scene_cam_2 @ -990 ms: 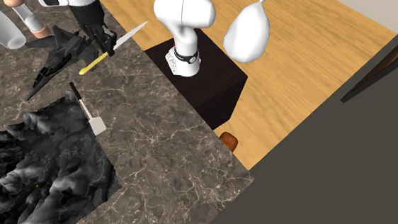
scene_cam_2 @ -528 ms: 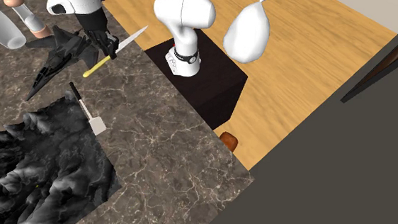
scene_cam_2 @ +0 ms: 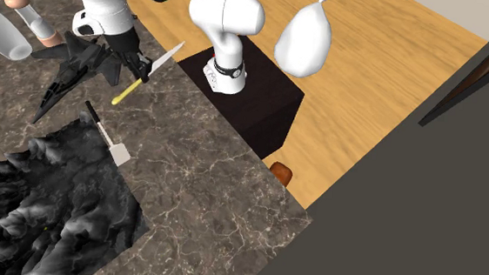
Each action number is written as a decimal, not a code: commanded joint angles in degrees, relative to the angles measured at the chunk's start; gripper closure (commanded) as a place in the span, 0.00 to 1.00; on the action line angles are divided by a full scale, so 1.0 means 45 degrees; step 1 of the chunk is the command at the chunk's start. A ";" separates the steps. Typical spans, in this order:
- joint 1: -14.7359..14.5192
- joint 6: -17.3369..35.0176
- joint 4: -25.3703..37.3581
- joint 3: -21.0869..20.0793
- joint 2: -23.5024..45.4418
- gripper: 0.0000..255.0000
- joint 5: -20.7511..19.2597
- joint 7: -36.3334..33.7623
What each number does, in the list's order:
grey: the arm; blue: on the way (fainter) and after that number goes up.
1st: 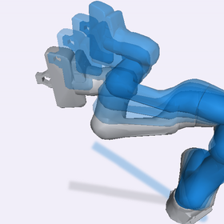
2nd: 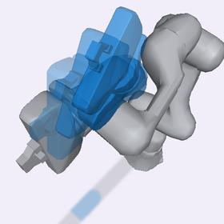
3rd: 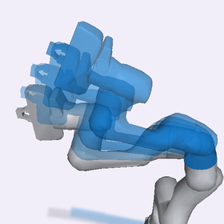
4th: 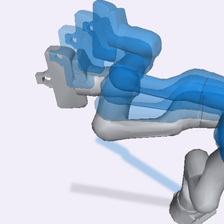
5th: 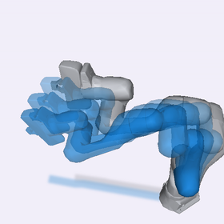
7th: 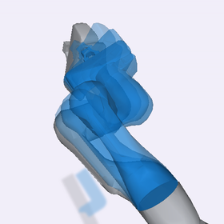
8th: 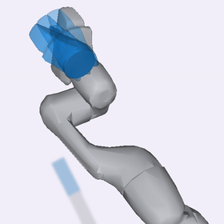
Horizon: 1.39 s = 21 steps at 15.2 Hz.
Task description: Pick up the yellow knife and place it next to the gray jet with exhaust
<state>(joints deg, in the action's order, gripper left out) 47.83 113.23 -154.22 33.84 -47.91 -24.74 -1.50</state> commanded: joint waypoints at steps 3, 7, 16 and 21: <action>0.0057 0.0735 -0.0474 0.0323 0.0250 1.00 -0.0256 0.0003; 0.0094 0.1551 -0.0951 0.0670 0.0592 1.00 -0.0523 -0.0016; 0.0078 0.3349 -0.1770 0.1447 0.1578 1.00 -0.1058 -0.0047; 0.0079 0.3349 -0.1770 0.1447 0.1579 1.00 -0.1058 -0.0047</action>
<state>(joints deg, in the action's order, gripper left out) 48.18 128.29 -162.17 40.35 -40.81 -29.49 -1.72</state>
